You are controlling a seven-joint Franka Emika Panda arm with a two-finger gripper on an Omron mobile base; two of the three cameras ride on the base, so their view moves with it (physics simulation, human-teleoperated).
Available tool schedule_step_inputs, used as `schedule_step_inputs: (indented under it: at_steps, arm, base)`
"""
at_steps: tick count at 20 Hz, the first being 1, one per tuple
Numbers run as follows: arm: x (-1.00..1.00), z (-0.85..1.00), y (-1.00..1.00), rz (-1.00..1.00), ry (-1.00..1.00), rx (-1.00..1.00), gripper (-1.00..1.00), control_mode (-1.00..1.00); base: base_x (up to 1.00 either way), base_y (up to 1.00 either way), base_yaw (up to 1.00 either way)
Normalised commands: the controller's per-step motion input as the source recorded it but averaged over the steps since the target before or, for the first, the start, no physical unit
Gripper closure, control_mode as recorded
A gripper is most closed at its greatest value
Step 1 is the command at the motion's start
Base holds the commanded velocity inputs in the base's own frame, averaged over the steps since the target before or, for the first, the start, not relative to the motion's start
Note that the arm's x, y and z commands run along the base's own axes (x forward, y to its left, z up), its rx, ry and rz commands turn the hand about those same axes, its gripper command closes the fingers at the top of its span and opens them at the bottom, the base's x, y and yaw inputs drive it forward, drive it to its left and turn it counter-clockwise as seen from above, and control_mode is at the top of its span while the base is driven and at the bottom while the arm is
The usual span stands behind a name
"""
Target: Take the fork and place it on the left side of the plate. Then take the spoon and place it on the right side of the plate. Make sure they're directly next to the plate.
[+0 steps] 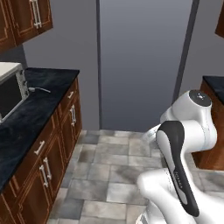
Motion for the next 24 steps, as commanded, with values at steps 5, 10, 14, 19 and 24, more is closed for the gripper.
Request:
schedule_step_inputs:
  at_steps: [5, 10, 14, 19, 24]
  arm:
    - [0.00, 0.00, 0.00, 0.00, 0.00, 0.00, -1.00, 1.00]
    - [0.00, 0.00, 0.00, 0.00, 0.00, 0.00, -1.00, 1.00]
    - [0.00, 0.00, 0.00, 0.00, 0.00, 0.00, -1.00, 1.00]
    - [0.00, 0.00, 0.00, 0.00, 0.00, 0.00, -1.00, 1.00]
    - [0.00, 0.00, 0.00, 0.00, 0.00, 0.00, -1.00, 1.00]
  base:
    - [1.00, 0.00, 0.16]
    - [1.00, 0.00, 0.22]
    - [1.00, 0.00, 0.27]
    - [1.00, 0.00, 0.35]
    - [1.00, 0.00, 0.41]
